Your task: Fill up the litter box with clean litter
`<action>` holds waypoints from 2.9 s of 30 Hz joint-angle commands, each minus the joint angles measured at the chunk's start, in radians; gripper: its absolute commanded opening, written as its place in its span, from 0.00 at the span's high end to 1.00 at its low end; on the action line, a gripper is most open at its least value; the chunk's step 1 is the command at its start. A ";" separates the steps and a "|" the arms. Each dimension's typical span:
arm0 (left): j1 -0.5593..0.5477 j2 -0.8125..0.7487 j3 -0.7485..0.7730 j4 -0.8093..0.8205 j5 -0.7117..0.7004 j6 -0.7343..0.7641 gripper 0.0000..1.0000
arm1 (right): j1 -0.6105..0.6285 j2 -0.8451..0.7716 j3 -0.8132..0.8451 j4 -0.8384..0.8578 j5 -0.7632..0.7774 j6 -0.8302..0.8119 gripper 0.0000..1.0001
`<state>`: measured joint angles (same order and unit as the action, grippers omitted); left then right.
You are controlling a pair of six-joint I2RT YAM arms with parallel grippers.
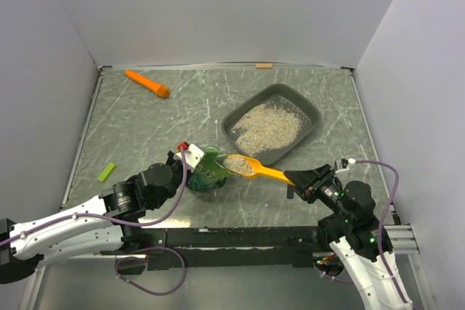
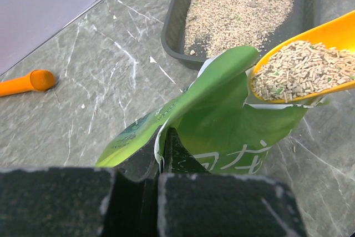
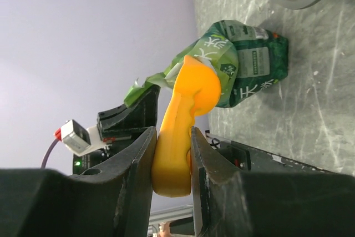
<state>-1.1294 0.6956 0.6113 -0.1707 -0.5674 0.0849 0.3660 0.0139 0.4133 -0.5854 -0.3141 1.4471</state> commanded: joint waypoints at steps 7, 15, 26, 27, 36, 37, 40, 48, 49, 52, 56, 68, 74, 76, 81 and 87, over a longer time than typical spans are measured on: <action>0.006 -0.027 0.013 -0.019 -0.140 -0.014 0.99 | -0.006 -0.229 0.084 0.091 0.003 0.035 1.00; 0.006 -0.013 0.021 -0.032 -0.135 -0.019 0.99 | -0.007 -0.138 0.116 0.192 0.041 0.021 1.00; 0.006 -0.025 0.015 -0.027 -0.132 -0.014 0.99 | -0.007 -0.019 0.095 0.305 0.237 -0.030 1.00; 0.006 -0.024 0.015 -0.029 -0.129 -0.014 0.99 | -0.007 -0.019 0.087 0.314 0.275 -0.033 1.00; 0.005 -0.038 0.010 -0.023 -0.127 -0.010 0.99 | -0.006 0.104 -0.024 0.415 0.408 -0.051 1.00; 0.006 -0.039 0.010 -0.023 -0.127 -0.007 0.99 | -0.007 0.125 -0.031 0.424 0.423 -0.056 1.00; 0.006 -0.039 0.007 -0.021 -0.127 -0.004 0.99 | -0.007 0.171 -0.067 0.484 0.455 -0.076 1.00; 0.006 -0.027 0.011 -0.026 -0.149 -0.013 0.99 | -0.007 0.360 -0.064 0.480 0.490 -0.183 1.00; 0.006 -0.025 0.011 -0.029 -0.152 -0.011 0.99 | -0.009 0.406 -0.058 0.466 0.495 -0.195 1.00; 0.006 -0.025 0.015 -0.032 -0.158 -0.016 0.99 | -0.007 0.480 -0.048 0.484 0.491 -0.240 1.00; 0.006 -0.027 0.015 -0.032 -0.164 -0.016 0.99 | -0.007 0.561 -0.033 0.486 0.504 -0.303 1.00; 0.006 -0.019 0.016 -0.036 -0.167 -0.017 0.99 | -0.004 0.742 0.110 0.529 0.481 -0.629 1.00; 0.005 -0.021 0.013 -0.036 -0.170 -0.016 0.99 | 0.001 0.845 0.251 0.484 0.478 -0.826 1.00; 0.006 -0.021 0.016 -0.038 -0.172 -0.016 0.99 | 0.004 0.866 0.304 0.457 0.483 -0.890 1.00; 0.005 -0.021 0.015 -0.036 -0.180 -0.014 0.99 | 0.030 0.891 0.424 0.380 0.515 -1.007 1.00; 0.006 -0.010 0.016 -0.039 -0.180 -0.014 0.99 | 0.080 0.943 0.548 0.268 0.538 -1.143 1.00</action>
<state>-1.1294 0.6785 0.6113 -0.1879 -0.6605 0.0811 0.4168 0.9272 0.8589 -0.2653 0.1886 0.4500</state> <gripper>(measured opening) 0.012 0.338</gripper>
